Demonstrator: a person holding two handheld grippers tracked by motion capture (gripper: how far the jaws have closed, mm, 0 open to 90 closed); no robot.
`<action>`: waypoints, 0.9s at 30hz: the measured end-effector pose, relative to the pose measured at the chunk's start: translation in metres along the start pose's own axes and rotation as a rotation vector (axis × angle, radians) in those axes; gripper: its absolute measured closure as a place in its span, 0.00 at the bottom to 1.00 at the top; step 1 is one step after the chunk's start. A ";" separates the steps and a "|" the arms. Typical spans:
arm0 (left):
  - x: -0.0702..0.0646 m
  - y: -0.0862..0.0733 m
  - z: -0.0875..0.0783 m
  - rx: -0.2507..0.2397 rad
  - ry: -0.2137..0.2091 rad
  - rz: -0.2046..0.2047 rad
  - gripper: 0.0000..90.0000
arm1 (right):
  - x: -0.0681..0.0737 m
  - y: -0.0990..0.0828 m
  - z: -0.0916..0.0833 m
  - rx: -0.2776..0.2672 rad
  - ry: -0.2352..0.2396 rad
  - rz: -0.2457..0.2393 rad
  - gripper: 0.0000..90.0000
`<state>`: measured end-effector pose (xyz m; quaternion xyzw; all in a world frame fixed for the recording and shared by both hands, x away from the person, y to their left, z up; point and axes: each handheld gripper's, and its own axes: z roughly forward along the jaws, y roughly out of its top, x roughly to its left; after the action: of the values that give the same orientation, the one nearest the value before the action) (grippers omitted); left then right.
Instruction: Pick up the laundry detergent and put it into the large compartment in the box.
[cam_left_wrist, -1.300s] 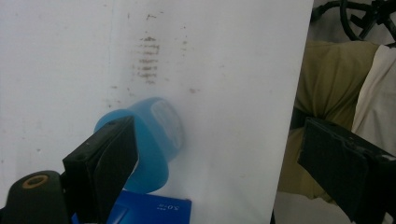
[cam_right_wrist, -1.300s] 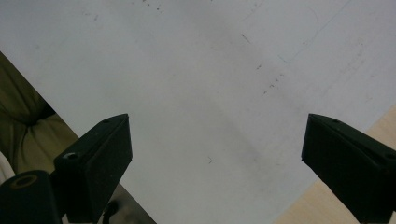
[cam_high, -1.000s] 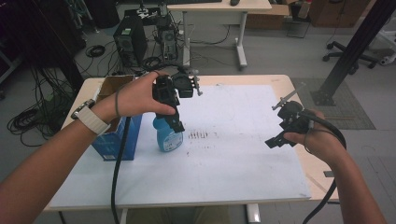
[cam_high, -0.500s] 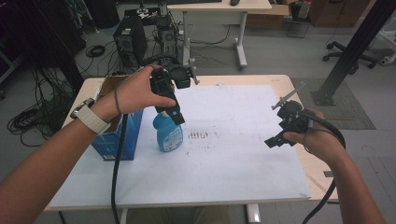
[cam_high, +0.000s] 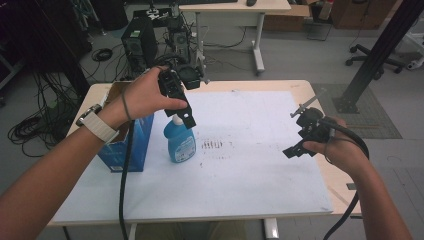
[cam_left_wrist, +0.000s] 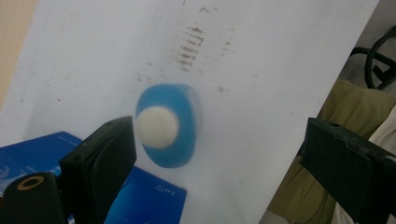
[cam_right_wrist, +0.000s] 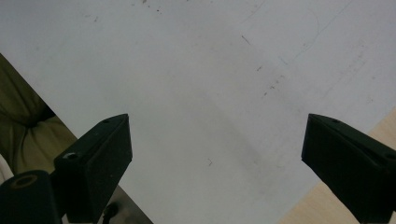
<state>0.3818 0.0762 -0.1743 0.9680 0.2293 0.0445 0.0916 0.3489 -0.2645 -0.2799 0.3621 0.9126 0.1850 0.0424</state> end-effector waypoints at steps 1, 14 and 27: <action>0.001 0.000 0.000 0.002 0.000 -0.002 0.12 | 0.000 0.000 0.000 -0.002 -0.001 -0.001 0.10; 0.010 -0.003 0.003 0.020 0.005 -0.044 0.12 | 0.000 0.000 0.000 -0.004 0.001 0.000 0.10; 0.021 -0.006 0.010 0.028 -0.006 -0.068 0.12 | -0.001 -0.002 0.002 0.001 0.003 0.004 0.10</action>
<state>0.3996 0.0891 -0.1841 0.9610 0.2624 0.0352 0.0804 0.3486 -0.2663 -0.2823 0.3636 0.9120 0.1853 0.0408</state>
